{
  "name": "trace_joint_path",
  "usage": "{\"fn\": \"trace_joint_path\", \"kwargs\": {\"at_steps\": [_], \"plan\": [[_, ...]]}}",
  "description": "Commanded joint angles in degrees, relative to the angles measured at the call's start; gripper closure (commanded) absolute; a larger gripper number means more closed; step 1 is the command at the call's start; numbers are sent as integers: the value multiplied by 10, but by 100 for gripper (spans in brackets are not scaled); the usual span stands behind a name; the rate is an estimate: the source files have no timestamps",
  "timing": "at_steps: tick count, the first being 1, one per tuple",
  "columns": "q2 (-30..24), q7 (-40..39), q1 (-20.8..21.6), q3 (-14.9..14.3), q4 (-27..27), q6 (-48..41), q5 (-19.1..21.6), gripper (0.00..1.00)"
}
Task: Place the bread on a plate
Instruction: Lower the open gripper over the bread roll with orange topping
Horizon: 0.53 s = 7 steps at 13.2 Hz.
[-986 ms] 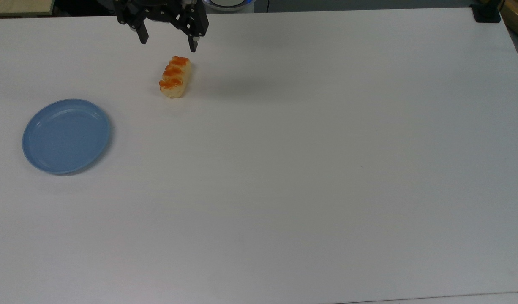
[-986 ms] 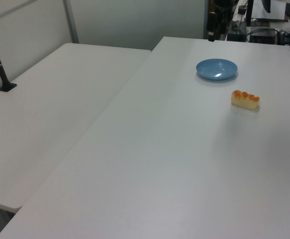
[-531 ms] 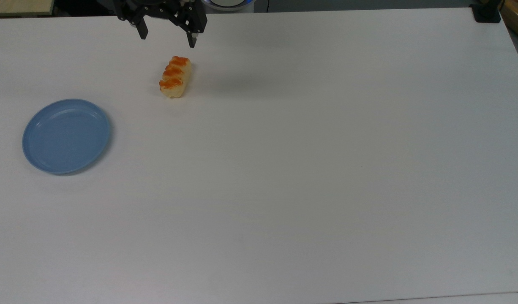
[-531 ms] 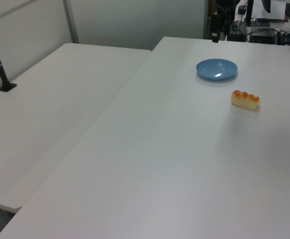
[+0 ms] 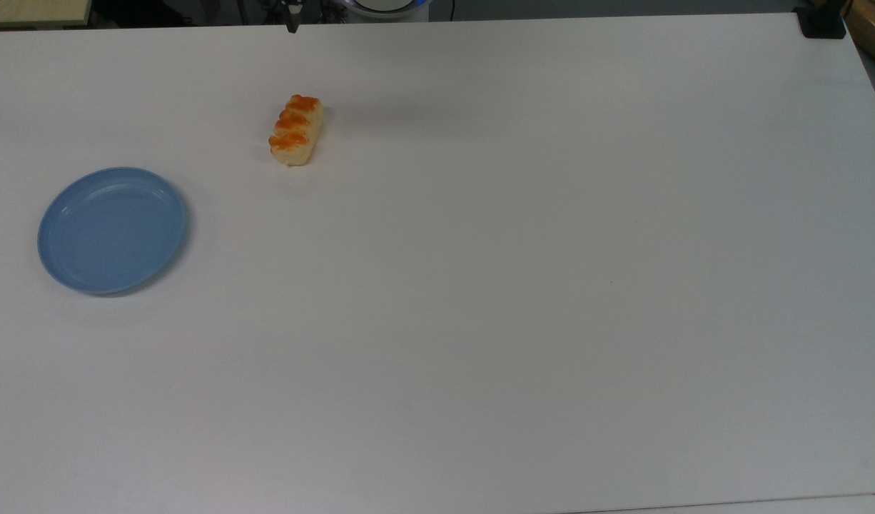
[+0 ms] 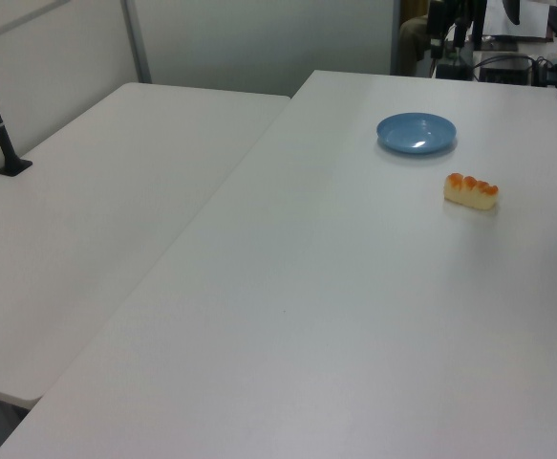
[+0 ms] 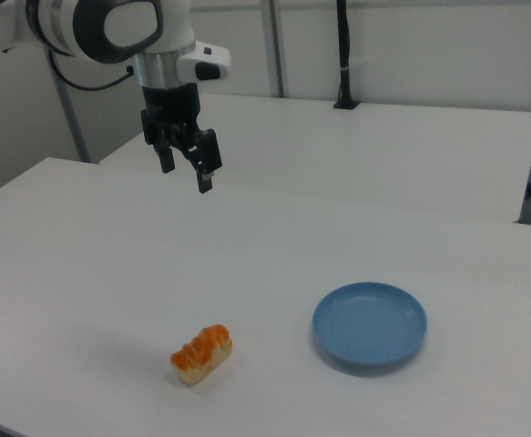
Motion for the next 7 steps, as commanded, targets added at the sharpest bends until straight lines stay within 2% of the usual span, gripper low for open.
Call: {"fn": "trace_joint_path", "kwargs": {"at_steps": [1, 3, 7], "plan": [[-11, -14, 1, 0, -22, -7, 11, 0], [-18, -26, 1, -1, -57, 4, 11, 0], [-25, -58, -7, -1, -142, 94, 5, 0]]}}
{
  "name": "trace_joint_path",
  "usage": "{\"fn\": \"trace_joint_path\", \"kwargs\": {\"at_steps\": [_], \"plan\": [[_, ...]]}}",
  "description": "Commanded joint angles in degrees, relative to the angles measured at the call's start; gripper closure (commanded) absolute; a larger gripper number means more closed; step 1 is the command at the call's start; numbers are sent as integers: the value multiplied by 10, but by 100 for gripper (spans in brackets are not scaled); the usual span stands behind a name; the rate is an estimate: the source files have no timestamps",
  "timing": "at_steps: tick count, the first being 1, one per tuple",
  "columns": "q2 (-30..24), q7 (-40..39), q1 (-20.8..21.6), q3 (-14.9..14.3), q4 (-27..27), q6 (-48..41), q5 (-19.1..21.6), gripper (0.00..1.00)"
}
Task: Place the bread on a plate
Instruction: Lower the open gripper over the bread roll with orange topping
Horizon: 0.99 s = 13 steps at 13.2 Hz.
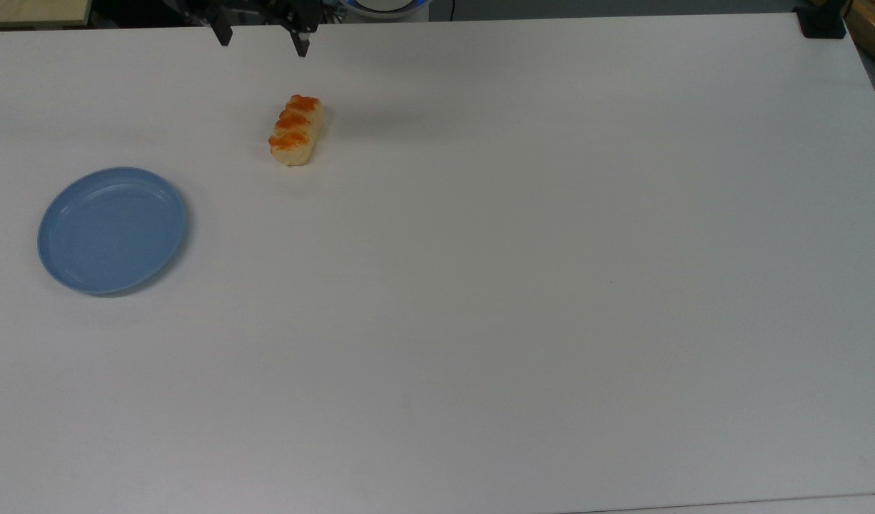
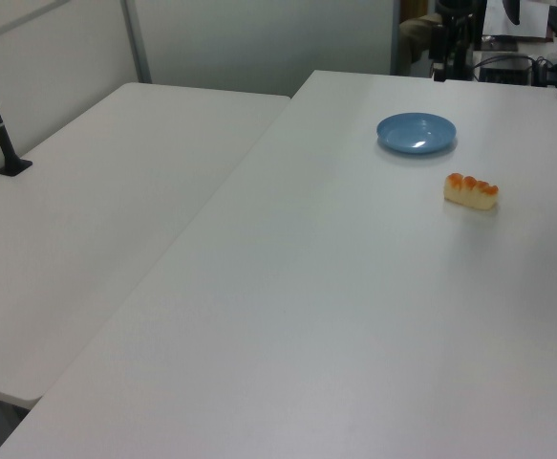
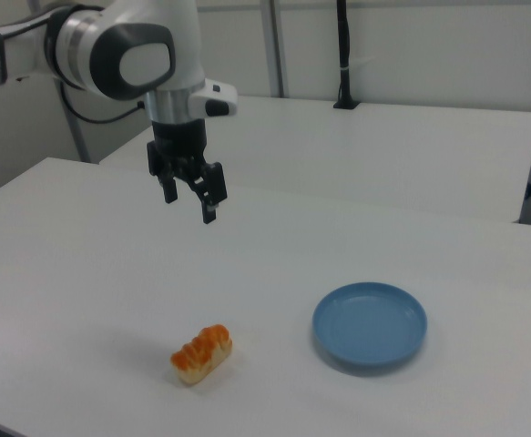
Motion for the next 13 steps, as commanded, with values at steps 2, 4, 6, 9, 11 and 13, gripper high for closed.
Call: {"fn": "trace_joint_path", "kwargs": {"at_steps": [2, 4, 6, 9, 11, 13], "plan": [[-26, -27, -3, -2, -125, 99, 2, 0], [-27, -27, -3, -2, -184, 149, -6, 0], [-28, -18, 1, 0, -245, 218, -9, 0], [-28, -9, 4, 1, -270, 241, -10, 0], [-28, 3, 5, 3, -309, 286, -11, 0], [-24, 21, 6, 5, -337, 332, -20, 0]]}}
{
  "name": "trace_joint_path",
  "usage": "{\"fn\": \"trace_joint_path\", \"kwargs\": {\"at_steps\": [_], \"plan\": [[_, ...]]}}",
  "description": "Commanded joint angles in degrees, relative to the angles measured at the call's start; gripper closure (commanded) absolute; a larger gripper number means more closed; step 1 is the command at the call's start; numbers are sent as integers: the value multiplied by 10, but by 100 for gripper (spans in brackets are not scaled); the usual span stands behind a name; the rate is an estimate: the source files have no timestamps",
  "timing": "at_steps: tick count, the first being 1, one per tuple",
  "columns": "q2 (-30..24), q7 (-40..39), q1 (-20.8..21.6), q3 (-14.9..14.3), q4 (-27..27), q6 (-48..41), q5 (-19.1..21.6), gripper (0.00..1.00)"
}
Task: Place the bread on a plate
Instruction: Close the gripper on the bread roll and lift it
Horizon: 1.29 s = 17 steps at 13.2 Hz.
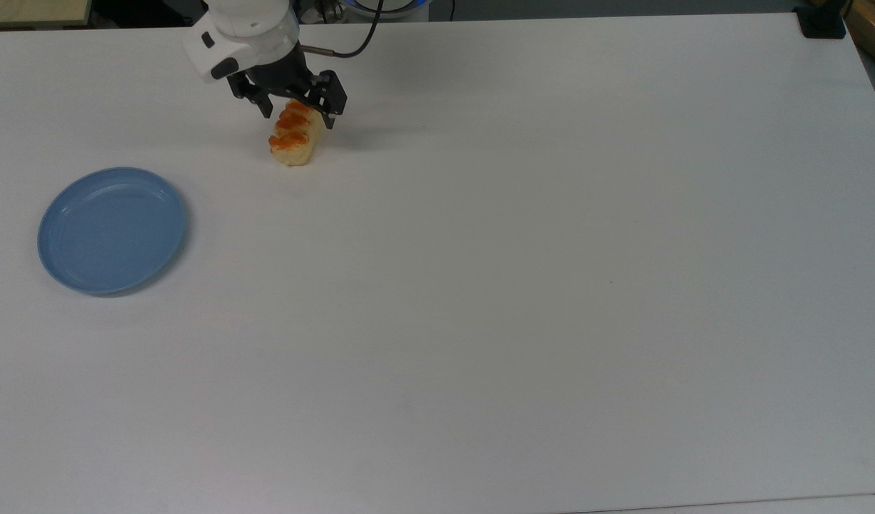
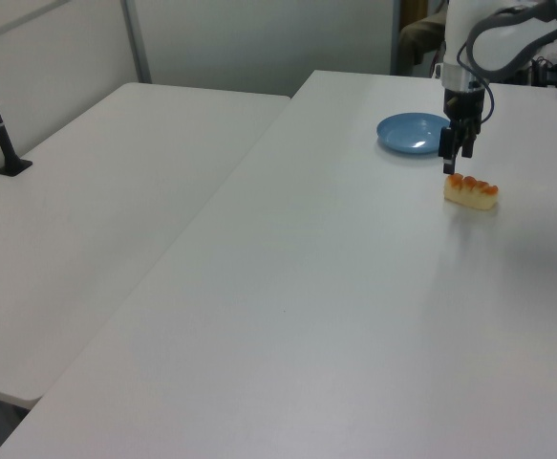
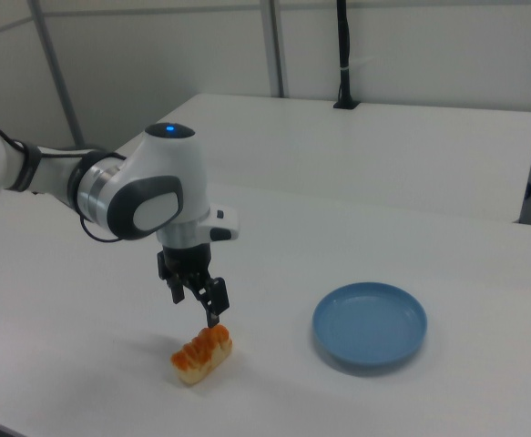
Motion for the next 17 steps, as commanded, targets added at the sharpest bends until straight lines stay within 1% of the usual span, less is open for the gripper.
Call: {"fn": "trace_joint_path", "kwargs": {"at_steps": [1, 3, 5, 7, 9, 12, 15, 16, 17], "plan": [[-19, 28, 8, 1, -68, 77, -19, 0], [-13, 21, 1, 1, -68, 79, -24, 0], [-11, 18, -2, 0, -76, 81, -41, 0], [-11, 8, -3, -1, -82, 81, -45, 0], [-11, -5, -17, -1, -83, 82, -46, 0], [-6, -4, -14, -1, -83, 84, -46, 0], [13, -4, -13, -1, -82, 96, -47, 0], [20, 2, -9, -1, -81, 101, -47, 4], [24, 3, -1, -1, -81, 110, -48, 10]]}}
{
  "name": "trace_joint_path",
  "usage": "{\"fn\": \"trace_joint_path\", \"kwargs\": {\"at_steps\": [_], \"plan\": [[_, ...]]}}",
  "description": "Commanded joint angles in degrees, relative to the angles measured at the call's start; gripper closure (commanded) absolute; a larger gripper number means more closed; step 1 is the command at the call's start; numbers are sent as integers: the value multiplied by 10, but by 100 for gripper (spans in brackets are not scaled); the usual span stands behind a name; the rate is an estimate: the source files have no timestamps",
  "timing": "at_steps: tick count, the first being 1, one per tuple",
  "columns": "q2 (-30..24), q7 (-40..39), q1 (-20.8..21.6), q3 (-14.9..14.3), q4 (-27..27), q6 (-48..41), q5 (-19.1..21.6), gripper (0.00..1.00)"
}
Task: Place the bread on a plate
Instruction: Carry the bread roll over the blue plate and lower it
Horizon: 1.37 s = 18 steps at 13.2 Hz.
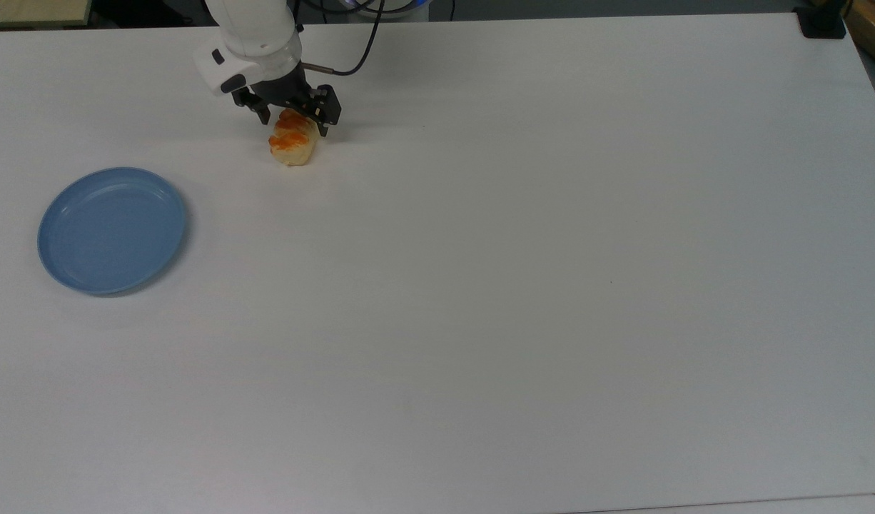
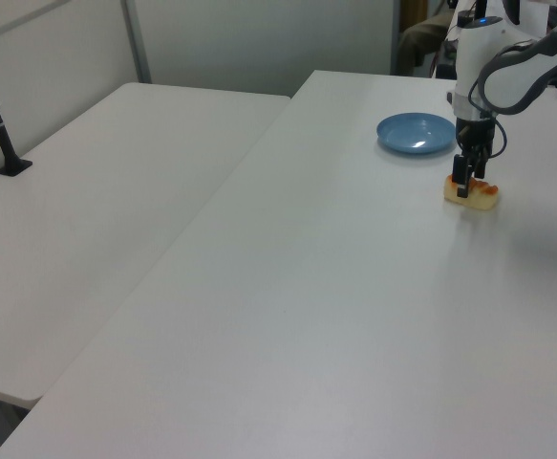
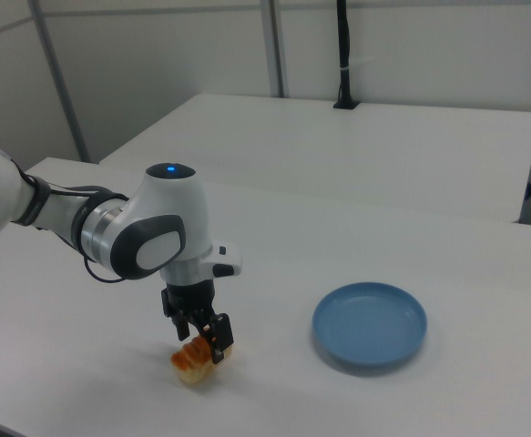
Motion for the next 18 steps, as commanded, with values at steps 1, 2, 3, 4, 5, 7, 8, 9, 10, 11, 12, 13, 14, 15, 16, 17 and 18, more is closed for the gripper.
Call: {"fn": "trace_joint_path", "kwargs": {"at_steps": [1, 2, 3, 4, 5, 7, 8, 9, 10, 11, 12, 13, 14, 15, 16, 17, 18], "plan": [[13, 1, 17, -2, -9, 33, -8, 23], [15, 1, 18, -2, -7, 35, -10, 41], [15, 1, 18, -2, -6, 35, -15, 52], [15, 0, 18, -2, -6, 34, -26, 67], [15, -1, 18, -2, -5, 33, -31, 75], [7, -7, 17, -2, 8, 15, -33, 78], [7, -13, 13, -3, 39, -17, -34, 78], [14, -25, 10, -4, 82, -48, -33, 78], [20, -34, 3, -5, 109, -64, -33, 77], [25, -44, -11, -5, 135, -79, -33, 77], [32, -63, -25, -5, 174, -98, -33, 77], [44, -74, -35, -5, 198, -103, -33, 75], [69, -87, -54, -5, 237, -104, -34, 74], [93, -92, -62, -5, 267, -104, -34, 73], [136, -94, -76, -6, 316, -103, -34, 73], [173, -96, -92, -6, 362, -102, -34, 73], [202, -107, -112, -6, 397, -99, -34, 72]]}}
